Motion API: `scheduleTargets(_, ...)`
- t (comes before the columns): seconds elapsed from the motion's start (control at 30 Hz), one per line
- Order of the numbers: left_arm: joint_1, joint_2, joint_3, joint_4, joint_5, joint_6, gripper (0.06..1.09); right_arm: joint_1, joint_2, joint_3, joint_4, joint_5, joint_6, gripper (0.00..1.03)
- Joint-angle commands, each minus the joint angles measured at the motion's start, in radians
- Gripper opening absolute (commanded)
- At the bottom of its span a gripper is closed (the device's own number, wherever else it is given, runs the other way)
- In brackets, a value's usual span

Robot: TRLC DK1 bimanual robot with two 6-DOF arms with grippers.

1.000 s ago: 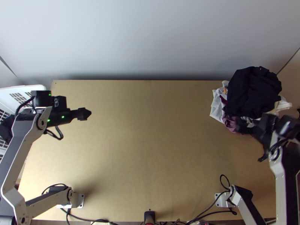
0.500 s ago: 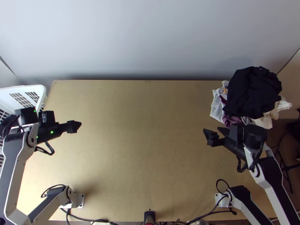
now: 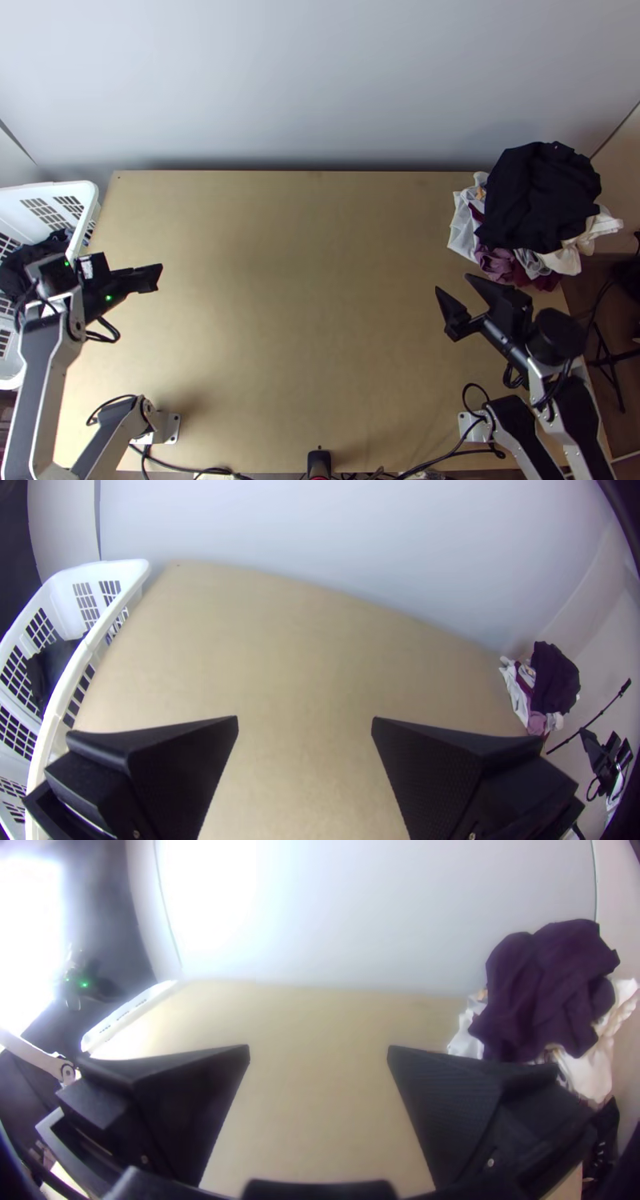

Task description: Fold the t-shirt

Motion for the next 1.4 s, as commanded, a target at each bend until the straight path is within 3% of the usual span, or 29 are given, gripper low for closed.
scheduleTargets(0.0,-0.03,-0.114,-0.195,0.29,0.002,-0.058,1.03,-0.028,-0.151,-0.194,0.188,0.018,-0.063,0.96)
scheduleTargets(0.23,-0.071,-0.278,-0.415,0.527,0.001,-0.078,1.03,-0.073,-0.307,-0.35,0.285,0.028,-0.131,0.96)
scheduleTargets(0.4,-0.111,-0.426,-0.551,0.583,0.001,-0.082,1.03,-0.085,-0.426,-0.372,0.156,0.028,-0.126,0.96)
scheduleTargets(0.5,-0.134,-0.539,-0.619,0.577,0.002,-0.102,1.03,-0.112,-0.424,-0.372,0.098,0.026,-0.108,0.96)
scheduleTargets(0.63,-0.151,-0.852,-0.631,0.323,-0.01,-0.056,1.03,-0.122,-0.422,-0.373,0.088,0.037,-0.094,0.99)
scheduleTargets(0.7,-0.151,-0.857,-0.631,0.315,-0.052,-0.039,1.03,-0.112,-0.422,-0.373,0.088,0.037,-0.094,0.99)
scheduleTargets(0.93,-0.183,-0.91,-0.631,0.303,-0.052,-0.018,1.03,0.044,-0.418,-0.373,0.087,0.037,-0.089,0.99)
scheduleTargets(1.03,-0.182,-0.913,-0.631,0.293,-0.056,0.002,1.03,0.058,-0.424,-0.373,0.085,0.038,-0.091,0.99)
scheduleTargets(1.23,-0.175,-0.915,-0.631,0.246,-0.056,0.154,1.03,-0.04,-0.424,-0.373,0.085,0.038,-0.094,0.99)
scheduleTargets(1.37,-0.175,-0.915,-0.63,0.174,-0.056,0.392,1.03,-0.04,-0.424,-0.373,0.085,0.038,-0.094,0.99)
